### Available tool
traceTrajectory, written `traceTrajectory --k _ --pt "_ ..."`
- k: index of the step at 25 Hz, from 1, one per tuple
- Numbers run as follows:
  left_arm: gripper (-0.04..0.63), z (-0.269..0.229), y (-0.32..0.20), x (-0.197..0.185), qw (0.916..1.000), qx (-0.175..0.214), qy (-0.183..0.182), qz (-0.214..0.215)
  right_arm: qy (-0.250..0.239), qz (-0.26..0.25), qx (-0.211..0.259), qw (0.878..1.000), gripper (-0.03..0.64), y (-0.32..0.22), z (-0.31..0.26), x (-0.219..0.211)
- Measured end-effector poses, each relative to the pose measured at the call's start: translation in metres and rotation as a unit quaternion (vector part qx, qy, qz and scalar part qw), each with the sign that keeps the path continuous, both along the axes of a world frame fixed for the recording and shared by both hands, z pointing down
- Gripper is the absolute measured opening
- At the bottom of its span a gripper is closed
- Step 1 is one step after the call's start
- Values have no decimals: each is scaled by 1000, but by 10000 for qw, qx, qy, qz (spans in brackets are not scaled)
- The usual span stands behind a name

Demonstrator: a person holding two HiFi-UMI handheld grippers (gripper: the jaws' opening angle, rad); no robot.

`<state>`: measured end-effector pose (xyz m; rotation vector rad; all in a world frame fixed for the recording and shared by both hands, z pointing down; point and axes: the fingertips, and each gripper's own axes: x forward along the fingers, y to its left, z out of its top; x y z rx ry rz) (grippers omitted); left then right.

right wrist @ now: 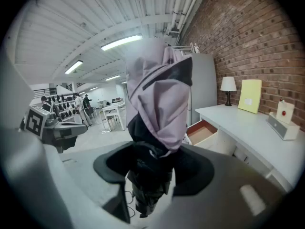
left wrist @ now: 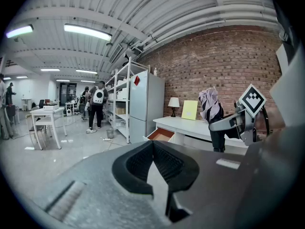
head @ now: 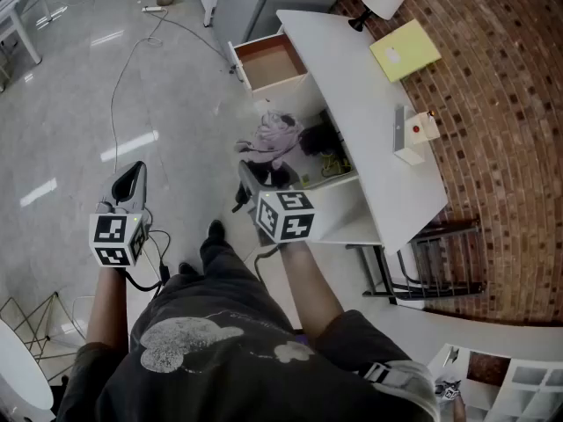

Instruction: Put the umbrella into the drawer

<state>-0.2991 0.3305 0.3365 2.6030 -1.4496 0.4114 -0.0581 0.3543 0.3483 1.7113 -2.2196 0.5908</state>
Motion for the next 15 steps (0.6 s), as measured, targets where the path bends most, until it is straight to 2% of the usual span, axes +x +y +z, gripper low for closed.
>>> traceTrajectory --k 15 --pt "9 -16 13 -25 9999 107 62 -109 70 -2 -30 10000 244 7 -5 -20"
